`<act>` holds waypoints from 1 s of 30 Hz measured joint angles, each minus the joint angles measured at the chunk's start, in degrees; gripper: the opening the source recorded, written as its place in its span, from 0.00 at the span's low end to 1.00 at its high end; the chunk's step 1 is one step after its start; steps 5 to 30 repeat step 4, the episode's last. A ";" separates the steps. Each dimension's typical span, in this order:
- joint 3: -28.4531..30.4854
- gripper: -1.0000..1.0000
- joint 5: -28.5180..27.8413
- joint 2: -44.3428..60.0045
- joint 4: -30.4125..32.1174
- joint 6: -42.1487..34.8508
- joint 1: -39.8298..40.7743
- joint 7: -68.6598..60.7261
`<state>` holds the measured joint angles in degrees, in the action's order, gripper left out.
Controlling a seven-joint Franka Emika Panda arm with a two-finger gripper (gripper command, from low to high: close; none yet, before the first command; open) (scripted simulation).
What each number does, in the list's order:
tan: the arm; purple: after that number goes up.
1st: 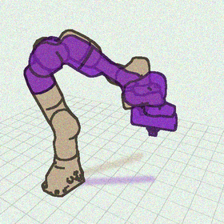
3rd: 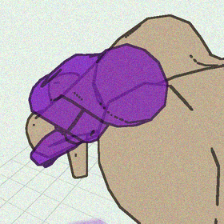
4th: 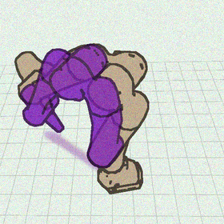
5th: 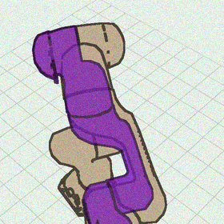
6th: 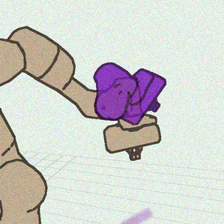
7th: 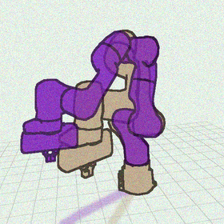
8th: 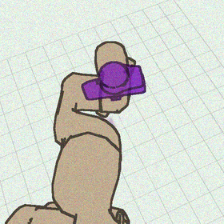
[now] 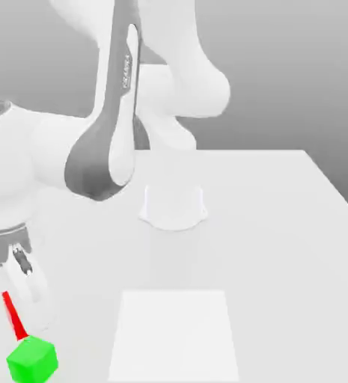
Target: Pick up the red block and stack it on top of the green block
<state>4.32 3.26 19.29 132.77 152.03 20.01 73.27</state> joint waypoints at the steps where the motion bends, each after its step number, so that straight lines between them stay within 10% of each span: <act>1: -0.11 1.00 0.19 1.38 -0.13 1.24 0.11 -0.17; 30: -0.11 1.00 0.19 1.38 -0.13 1.24 0.11 -0.17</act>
